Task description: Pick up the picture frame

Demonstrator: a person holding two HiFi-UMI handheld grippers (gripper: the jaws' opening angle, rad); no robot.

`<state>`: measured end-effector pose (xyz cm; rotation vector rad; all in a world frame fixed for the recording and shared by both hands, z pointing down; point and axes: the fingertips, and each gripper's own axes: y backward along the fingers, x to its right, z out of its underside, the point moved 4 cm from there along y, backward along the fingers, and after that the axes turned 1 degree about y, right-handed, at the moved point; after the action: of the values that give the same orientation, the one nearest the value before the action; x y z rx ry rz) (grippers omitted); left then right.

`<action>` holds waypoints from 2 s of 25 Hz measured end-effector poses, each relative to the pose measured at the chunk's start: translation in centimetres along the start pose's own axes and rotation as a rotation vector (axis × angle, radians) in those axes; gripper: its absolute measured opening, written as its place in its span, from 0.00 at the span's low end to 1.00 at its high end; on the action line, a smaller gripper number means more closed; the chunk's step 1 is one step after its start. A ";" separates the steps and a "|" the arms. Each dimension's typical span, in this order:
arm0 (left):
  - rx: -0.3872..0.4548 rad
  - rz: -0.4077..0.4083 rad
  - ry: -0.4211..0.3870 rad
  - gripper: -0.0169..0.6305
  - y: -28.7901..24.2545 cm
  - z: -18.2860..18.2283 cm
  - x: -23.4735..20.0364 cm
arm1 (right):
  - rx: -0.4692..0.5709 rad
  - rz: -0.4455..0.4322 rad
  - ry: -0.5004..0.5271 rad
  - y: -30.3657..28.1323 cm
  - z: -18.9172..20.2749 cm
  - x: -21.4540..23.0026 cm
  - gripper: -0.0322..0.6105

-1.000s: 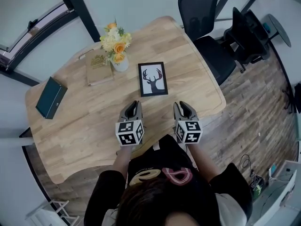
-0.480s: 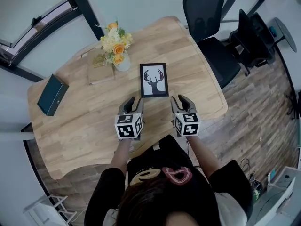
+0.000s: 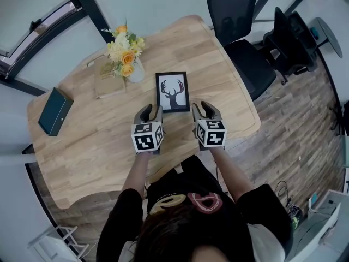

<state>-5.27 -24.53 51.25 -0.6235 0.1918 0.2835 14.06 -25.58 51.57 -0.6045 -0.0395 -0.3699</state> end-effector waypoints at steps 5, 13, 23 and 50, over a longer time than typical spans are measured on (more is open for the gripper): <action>-0.012 -0.015 0.004 0.23 -1.3 -0.3 -0.2 | -0.007 0.007 -0.005 -1.2 -0.4 0.8 0.25; -0.041 -0.036 -0.010 0.23 -3.1 -0.6 -1.1 | -0.042 -0.002 -0.009 -3.3 -0.6 1.1 0.25; -0.079 -0.039 -0.030 0.23 -6.3 -1.5 -2.3 | -0.089 -0.010 -0.023 -6.4 -0.7 1.2 0.26; -0.210 -0.043 0.032 0.24 -12.6 0.2 -4.7 | -0.217 0.005 -0.054 -13.3 0.3 1.8 0.26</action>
<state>-5.66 -35.13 59.48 -0.8398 0.1807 0.2536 11.12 -36.11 59.39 -0.8289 -0.0499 -0.3560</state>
